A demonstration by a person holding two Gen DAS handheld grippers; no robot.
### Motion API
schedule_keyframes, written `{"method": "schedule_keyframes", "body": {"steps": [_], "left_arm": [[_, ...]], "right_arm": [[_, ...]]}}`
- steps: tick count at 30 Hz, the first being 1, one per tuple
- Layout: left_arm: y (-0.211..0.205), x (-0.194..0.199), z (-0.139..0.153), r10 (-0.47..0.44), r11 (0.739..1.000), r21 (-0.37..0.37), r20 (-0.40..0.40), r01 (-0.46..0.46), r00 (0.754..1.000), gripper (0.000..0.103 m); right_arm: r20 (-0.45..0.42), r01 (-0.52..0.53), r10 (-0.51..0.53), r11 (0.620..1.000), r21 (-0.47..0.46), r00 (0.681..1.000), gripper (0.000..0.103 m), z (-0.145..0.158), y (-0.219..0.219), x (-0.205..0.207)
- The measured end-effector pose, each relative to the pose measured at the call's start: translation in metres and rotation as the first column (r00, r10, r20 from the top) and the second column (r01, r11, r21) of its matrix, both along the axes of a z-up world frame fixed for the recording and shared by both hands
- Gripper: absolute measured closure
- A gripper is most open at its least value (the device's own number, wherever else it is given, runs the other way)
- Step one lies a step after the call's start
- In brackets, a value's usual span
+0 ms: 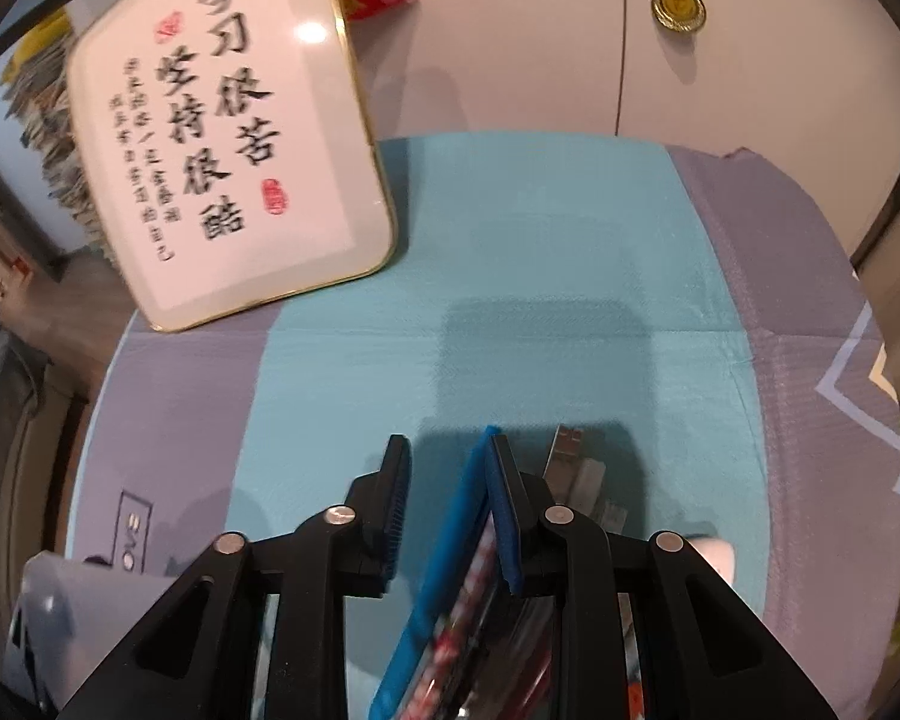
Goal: Organize stationery
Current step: 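Grasp the blue pen from the row with the right tool, then lower the blue pen into the cup held by the left tool and release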
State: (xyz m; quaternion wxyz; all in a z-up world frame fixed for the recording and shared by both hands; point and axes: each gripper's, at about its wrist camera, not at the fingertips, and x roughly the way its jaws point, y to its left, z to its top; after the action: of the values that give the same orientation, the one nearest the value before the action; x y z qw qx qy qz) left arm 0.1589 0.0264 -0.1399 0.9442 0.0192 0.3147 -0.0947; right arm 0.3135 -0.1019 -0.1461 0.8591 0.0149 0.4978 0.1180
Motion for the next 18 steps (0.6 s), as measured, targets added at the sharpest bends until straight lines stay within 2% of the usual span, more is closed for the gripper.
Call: {"method": "schedule_keyframes", "body": {"steps": [6, 8, 9, 12, 18], "left_arm": [[-0.001, 0.002, -0.001, 0.005, 1.0, 0.011, -0.005, -0.005, 1.0, 0.028], [-0.001, 0.002, -0.002, 0.006, 1.0, 0.011, -0.01, -0.006, 1.0, 0.027], [-0.001, 0.002, -0.003, 0.009, 1.0, 0.012, -0.014, -0.009, 1.0, 0.028], [0.0, 0.003, -0.003, 0.015, 1.0, 0.015, -0.016, -0.014, 1.0, 0.028], [-0.001, 0.002, -0.003, 0.019, 0.999, 0.026, -0.015, -0.019, 1.0, 0.029]], "right_arm": [[-0.016, -0.01, 0.009, 0.998, -0.068, 1.0, 0.076, -0.013, 0.004, 0.005], [-0.002, -0.033, 0.033, 0.993, -0.109, 0.999, 0.087, -0.012, 0.009, 0.002], [-0.003, -0.049, 0.049, 0.992, -0.119, 0.999, 0.088, -0.012, 0.012, -0.001], [0.016, -0.073, 0.074, 0.996, -0.053, 0.997, 0.089, -0.002, 0.012, -0.013], [0.19, -0.091, 0.08, 0.995, 0.05, 0.978, 0.089, 0.061, 0.001, -0.063]]}}
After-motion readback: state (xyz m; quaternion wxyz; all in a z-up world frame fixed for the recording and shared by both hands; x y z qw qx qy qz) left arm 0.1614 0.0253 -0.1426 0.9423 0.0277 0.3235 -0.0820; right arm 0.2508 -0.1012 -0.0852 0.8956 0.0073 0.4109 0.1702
